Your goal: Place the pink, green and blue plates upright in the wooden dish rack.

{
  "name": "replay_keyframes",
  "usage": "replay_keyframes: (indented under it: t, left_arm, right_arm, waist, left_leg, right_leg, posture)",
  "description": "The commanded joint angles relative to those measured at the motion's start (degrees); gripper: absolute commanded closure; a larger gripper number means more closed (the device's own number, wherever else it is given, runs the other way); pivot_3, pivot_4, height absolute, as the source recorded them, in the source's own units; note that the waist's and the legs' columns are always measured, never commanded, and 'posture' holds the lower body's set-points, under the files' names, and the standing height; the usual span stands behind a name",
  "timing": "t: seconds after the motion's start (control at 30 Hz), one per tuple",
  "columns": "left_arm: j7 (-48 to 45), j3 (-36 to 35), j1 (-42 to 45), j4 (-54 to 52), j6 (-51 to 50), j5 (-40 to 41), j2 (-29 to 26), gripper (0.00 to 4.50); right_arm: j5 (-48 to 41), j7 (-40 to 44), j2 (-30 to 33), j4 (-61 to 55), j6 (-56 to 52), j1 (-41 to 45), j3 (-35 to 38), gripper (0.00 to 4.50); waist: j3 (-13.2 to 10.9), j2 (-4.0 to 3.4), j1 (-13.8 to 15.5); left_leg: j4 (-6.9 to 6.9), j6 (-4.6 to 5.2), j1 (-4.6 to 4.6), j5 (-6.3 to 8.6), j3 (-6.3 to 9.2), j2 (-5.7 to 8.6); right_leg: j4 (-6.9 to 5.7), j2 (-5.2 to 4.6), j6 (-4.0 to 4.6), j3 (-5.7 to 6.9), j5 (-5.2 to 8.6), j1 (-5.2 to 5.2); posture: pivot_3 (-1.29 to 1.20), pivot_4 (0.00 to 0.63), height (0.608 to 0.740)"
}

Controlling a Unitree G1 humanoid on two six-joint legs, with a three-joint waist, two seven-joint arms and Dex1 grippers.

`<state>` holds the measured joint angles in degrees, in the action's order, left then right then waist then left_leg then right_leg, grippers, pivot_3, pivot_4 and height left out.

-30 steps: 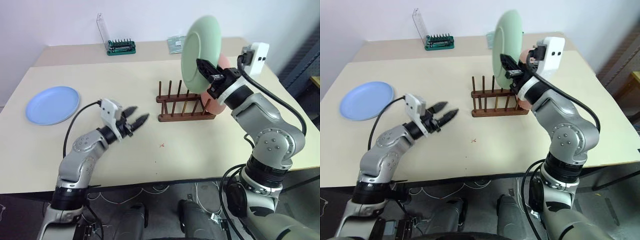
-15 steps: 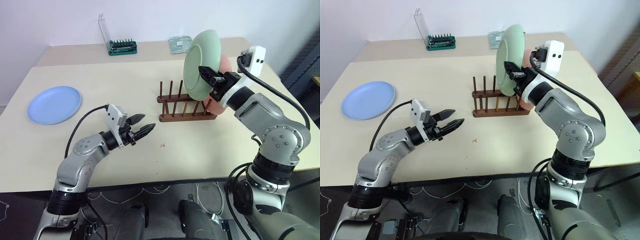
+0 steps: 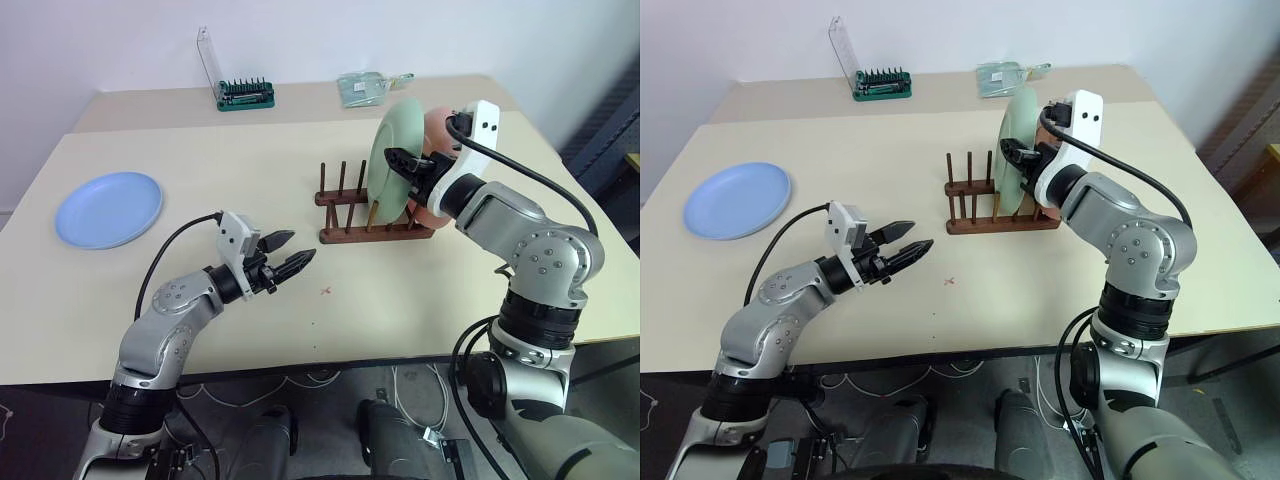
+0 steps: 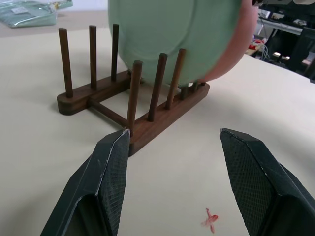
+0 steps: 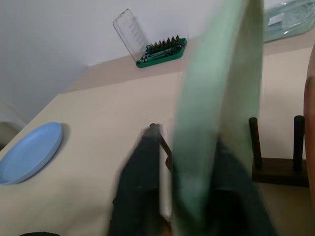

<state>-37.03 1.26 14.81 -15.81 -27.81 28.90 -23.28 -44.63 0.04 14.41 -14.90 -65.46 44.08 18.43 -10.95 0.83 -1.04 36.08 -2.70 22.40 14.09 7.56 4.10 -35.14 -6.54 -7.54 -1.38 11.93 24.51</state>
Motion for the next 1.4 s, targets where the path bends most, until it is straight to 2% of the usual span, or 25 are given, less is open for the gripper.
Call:
replay_keyframes:
  t: [0.03, 0.1, 0.17, 0.27, 0.37, 0.4, 0.5, 0.53, 0.67, 0.77, 0.87, 0.97, 1.23, 1.33, 1.4]
  left_arm:
    - [0.2, -0.4, 0.1, -1.8, 1.0, -0.2, 0.3, 1.49]
    - [0.1, -0.5, 0.1, -1.7, 1.0, -0.3, 0.3, 1.49]
    - [0.0, -0.5, 0.2, -1.6, 1.0, -0.4, 0.3, 1.49]
    - [0.8, -1.2, 0.6, -0.8, 1.6, -0.8, 0.7, 1.49]
    - [1.2, -1.6, 0.8, -0.3, 1.9, -1.1, 0.9, 1.49]
    - [3.6, -3.8, 2.0, 1.1, 2.3, -0.4, 2.2, 1.49]
    - [12.5, -9.6, 6.2, 7.0, 4.5, -2.5, 5.1, 0.29]
    - [18.2, -12.0, 8.5, 10.6, 5.3, -4.7, 5.7, 0.04]
    - [40.5, -28.6, 18.1, 21.8, 5.1, -2.5, 7.9, 0.04]
    - [50.6, -36.0, 20.9, 25.2, 4.4, -2.7, 6.9, 0.04]
    - [54.2, -38.3, 21.6, 25.5, 1.2, -1.9, 6.3, 0.04]
    - [57.0, -43.7, 23.0, 27.8, -3.2, 3.3, 5.8, 0.04]
    - [61.2, -52.1, 25.8, 36.8, -4.8, 11.3, 5.0, 0.04]
    - [61.6, -53.5, 27.0, 39.2, -3.5, 13.2, 4.6, 0.83]
    - [61.4, -52.6, 27.0, 39.7, -3.2, 13.0, 4.2, 1.79]
  right_arm:
    - [0.2, 1.2, 1.0, -2.2, 2.0, 2.3, -1.0, 1.32]
    - [1.0, 2.0, 1.8, -2.5, 2.7, 2.4, -1.9, 0.38]
    - [2.9, 3.7, 3.8, -3.5, 4.4, 2.6, -4.0, 0.38]
    - [12.3, 11.0, 13.2, -6.5, 13.1, 2.6, -13.1, 0.38]
    - [16.8, 13.7, 16.6, -6.5, 18.5, 2.4, -16.2, 0.38]
    - [21.2, 15.1, 18.8, -5.8, 23.9, 2.8, -18.1, 0.38]
    - [28.8, 19.9, 22.1, -4.5, 35.3, 3.9, -21.9, 0.35]
    - [29.5, 21.3, 21.9, -4.5, 36.9, 4.2, -22.8, 0.35]
    - [32.2, 24.3, 19.5, -3.3, 41.1, 4.9, -25.8, 0.35]
    - [33.5, 25.7, 18.1, -2.3, 42.8, 4.3, -26.4, 0.35]
    - [34.7, 26.8, 17.4, -1.8, 43.8, 3.9, -26.4, 0.35]
    - [35.0, 28.0, 16.7, -1.1, 44.5, 3.8, -26.0, 0.35]
    - [36.8, 29.2, 16.2, -1.7, 44.6, 2.3, -25.8, 0.35]
    - [37.3, 29.4, 16.1, -2.2, 44.3, 1.7, -25.6, 0.35]
    - [37.7, 29.5, 16.1, -2.4, 44.2, 1.6, -25.5, 0.35]
  waist:
    - [0.0, 0.0, 0.0]
    - [0.0, 0.0, 0.0]
    - [0.0, 0.0, 0.0]
    - [0.0, -0.03, 0.1]
    - [0.0, 0.0, 0.1]
    - [0.0, -0.01, 0.0]
    - [0.0, 0.01, 0.1]
    - [0.0, 0.02, 0.0]
    - [0.0, 0.09, -0.2]
    - [0.0, 0.11, 0.0]
    - [0.0, 0.19, 0.6]
    - [0.0, 0.3, 1.1]
    - [0.0, 0.33, 0.6]
    - [0.0, 0.33, 0.4]
    - [0.0, 0.33, 0.3]
  left_leg:
    - [0.0, 0.0, 0.0, 0.0, 0.0, 0.0]
    - [0.0, 0.0, 0.0, 0.0, 0.0, 0.0]
    - [0.0, 0.0, 0.0, 0.0, 0.0, 0.0]
    - [0.03, 0.0, 0.02, 0.0, -0.01, 0.02]
    - [0.03, 0.03, 0.02, 0.02, -0.03, 0.02]
    - [0.02, 0.03, 0.02, 0.02, -0.03, 0.01]
    - [0.05, 0.03, 0.01, 0.02, -0.03, -0.01]
    - [0.06, 0.02, 0.01, 0.01, -0.04, -0.01]
    - [0.05, 0.02, -0.02, 0.01, -0.01, -0.03]
    - [0.06, 0.01, -0.01, 0.01, 0.01, -0.01]
    - [0.06, 0.0, 0.03, 0.01, 0.01, 0.06]
    - [0.12, -0.01, 0.08, 0.01, 0.1, 0.1]
    - [0.1, -0.03, 0.04, -0.01, 0.1, 0.09]
    - [0.08, -0.06, 0.03, -0.02, 0.1, 0.08]
    - [0.07, -0.06, 0.02, -0.02, 0.1, 0.08]
  right_leg:
    - [0.0, 0.0, 0.0, 0.0, 0.0, 0.0]
    - [0.0, 0.0, 0.0, 0.0, 0.0, 0.0]
    - [0.0, 0.0, 0.0, 0.0, 0.0, 0.0]
    - [0.04, 0.0, -0.01, 0.0, 0.0, -0.01]
    - [0.07, -0.01, -0.03, 0.01, 0.02, -0.03]
    - [0.07, -0.01, -0.03, 0.02, 0.02, -0.03]
    - [0.08, 0.0, -0.04, 0.03, 0.02, -0.04]
    - [0.08, 0.0, -0.04, 0.03, 0.02, -0.03]
    - [0.07, 0.02, -0.05, 0.03, 0.01, -0.03]
    - [0.09, -0.01, -0.07, 0.03, 0.0, -0.03]
    - [0.12, -0.05, -0.09, 0.03, 0.02, -0.03]
    - [0.1, -0.07, -0.09, 0.08, 0.02, -0.05]
    - [0.06, -0.06, -0.09, 0.09, 0.01, -0.06]
    - [0.04, -0.06, -0.09, 0.09, 0.01, -0.06]
    - [0.04, -0.06, -0.09, 0.09, 0.01, -0.05]
  posture:
    - [0.0, 0.15, 0.74]
    - [0.0, 0.15, 0.74]
    - [0.0, 0.15, 0.74]
    - [0.0, 0.15, 0.74]
    - [0.0, 0.15, 0.74]
    - [0.0, 0.15, 0.74]
    - [0.0, 0.15, 0.74]
    - [0.0, 0.15, 0.74]
    - [0.0, 0.15, 0.74]
    - [0.0, 0.15, 0.74]
    - [0.0, 0.15, 0.74]
    - [0.0, 0.15, 0.74]
    - [0.0, 0.15, 0.74]
    - [0.0, 0.15, 0.74]
    - [0.0, 0.15, 0.74]
